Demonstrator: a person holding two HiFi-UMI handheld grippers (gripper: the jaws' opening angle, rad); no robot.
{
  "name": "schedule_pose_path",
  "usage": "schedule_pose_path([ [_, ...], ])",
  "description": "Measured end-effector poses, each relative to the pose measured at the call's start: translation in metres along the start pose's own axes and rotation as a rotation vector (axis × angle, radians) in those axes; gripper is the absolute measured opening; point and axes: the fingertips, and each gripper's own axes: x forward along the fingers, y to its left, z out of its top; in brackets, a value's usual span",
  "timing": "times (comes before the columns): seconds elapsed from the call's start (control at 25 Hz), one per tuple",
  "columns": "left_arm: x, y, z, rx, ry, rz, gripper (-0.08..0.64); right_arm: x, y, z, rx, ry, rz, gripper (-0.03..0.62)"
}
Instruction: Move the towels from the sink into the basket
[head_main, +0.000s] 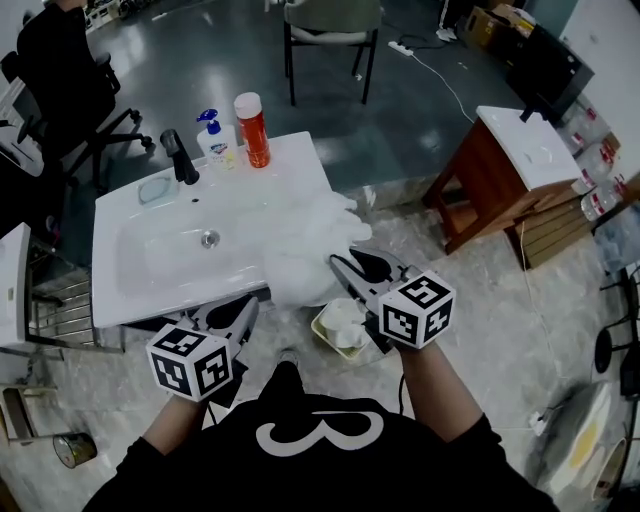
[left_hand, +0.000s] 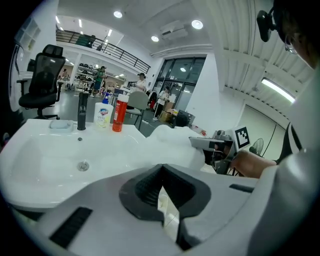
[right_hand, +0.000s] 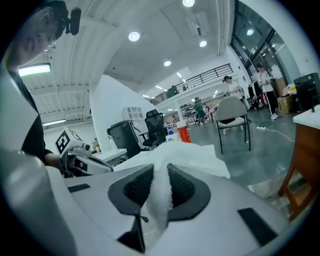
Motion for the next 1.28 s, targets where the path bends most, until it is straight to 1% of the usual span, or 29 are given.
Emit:
schedule_pose_path([
  [0.16, -0.009, -0.035, -0.014, 0.013, -0.014, -0.011, 0.006, -0.048, 0.012, 0.009, -0.031, -0.054, -0.013, 0.078],
  [0.32, -0.016, -0.071, -0.029, 0.02, -0.028, -0.032, 0.006, -0.09, 0.019, 0.004, -0.065, -0.065, -0.039, 0.078],
  [0.72, -0.026, -0.144, -0.066, 0.045, -0.039, -0.073, 0.006, -0.186, 0.026, -0.023, -0.051, -0.082, -0.112, 0.078],
  [0.84, -0.023, -0.16, -0.074, 0.045, -0.034, -0.084, 0.006, -0.203, 0.02, -0.042, -0.044, -0.048, -0.138, 0.078],
  [1.0, -0.01, -0.176, -0.085, 0.049, -0.01, -0.103, 0.006, -0.218, 0.003, -0.076, -0.003, 0.0, -0.169, 0.078],
  [1.28, 0.037, -0.17, -0.106, 0.025, 0.06, -0.111, 0.006, -0.214, -0.042, -0.139, 0.139, 0.077, -0.224, 0.078],
])
